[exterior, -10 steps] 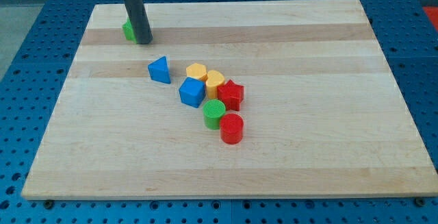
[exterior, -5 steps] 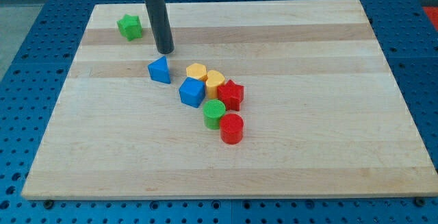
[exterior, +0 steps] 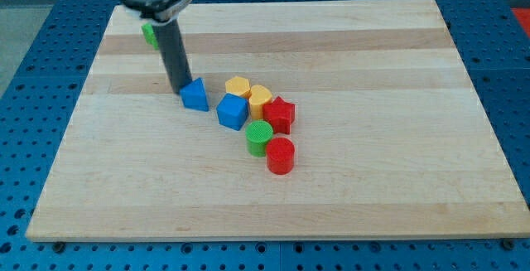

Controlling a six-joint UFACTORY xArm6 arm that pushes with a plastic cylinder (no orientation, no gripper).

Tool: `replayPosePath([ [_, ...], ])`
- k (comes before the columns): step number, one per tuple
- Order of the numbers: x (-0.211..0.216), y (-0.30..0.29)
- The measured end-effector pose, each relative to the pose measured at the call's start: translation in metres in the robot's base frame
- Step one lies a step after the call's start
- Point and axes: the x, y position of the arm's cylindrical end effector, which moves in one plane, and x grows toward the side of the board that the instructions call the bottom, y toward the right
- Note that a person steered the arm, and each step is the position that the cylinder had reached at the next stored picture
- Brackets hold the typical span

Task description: Push the blue triangle to the center left of the board

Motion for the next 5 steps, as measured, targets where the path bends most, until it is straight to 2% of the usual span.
replayPosePath([
  [2,-0.018,0.018],
  [3,-0.061,0.037],
  [4,-0.023,0.042],
  [5,-0.016,0.042],
])
